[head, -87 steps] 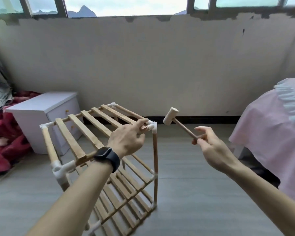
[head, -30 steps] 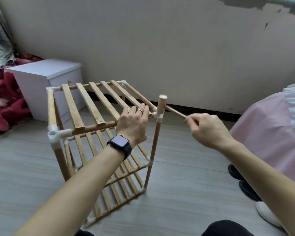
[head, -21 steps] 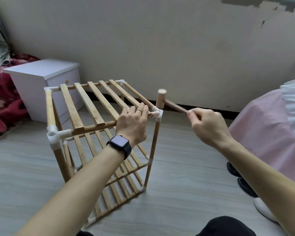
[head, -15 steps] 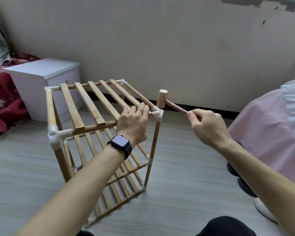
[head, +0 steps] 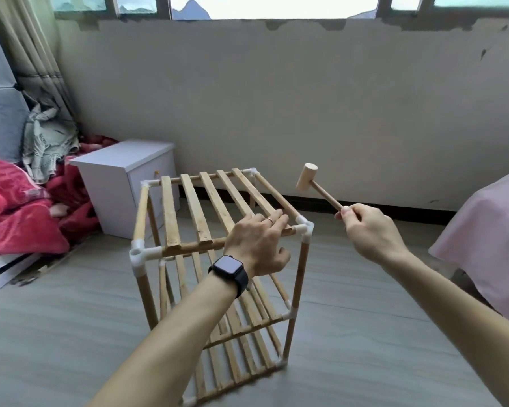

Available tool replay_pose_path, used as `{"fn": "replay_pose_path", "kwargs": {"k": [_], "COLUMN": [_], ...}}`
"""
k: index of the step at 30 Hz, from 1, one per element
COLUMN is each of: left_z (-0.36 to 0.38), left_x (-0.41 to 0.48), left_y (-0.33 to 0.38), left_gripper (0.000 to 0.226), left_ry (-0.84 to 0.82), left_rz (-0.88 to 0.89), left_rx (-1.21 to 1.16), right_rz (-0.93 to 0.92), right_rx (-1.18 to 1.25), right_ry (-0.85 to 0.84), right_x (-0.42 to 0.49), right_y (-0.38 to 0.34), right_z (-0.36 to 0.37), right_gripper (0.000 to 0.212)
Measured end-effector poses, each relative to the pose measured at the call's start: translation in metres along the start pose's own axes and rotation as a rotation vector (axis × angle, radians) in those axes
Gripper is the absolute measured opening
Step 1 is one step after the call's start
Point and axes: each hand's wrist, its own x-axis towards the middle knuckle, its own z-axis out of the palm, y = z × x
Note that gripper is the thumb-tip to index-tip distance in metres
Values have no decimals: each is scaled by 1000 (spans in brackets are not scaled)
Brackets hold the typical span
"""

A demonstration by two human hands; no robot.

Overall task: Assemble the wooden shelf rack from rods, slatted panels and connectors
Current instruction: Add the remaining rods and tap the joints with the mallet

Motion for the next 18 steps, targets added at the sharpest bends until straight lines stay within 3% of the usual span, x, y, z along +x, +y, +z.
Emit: {"fn": "replay_pose_path", "kwargs": {"k": [4, 11, 15, 18], "left_z": [-10, -34, -45, -43], "left_x": [-27, -68, -84, -89], "left_y": [-31, -59, -69, -72], "left_gripper": [57, 37, 26, 20], "left_ry": [80, 244, 218, 161], "left_rz": [49, -40, -204, -356], "left_rx": [-94, -211, -248, -432], "right_rz": [17, -65, -166, -272], "right_rx": [116, 299, 276, 148], "right_ry": [-49, -147, -317, -388], "right_x": [2, 5, 5, 4], "right_y": [-16, -62, -82, -84], "right_z": [24, 72, 93, 101], "right_gripper": [33, 30, 30, 33]}}
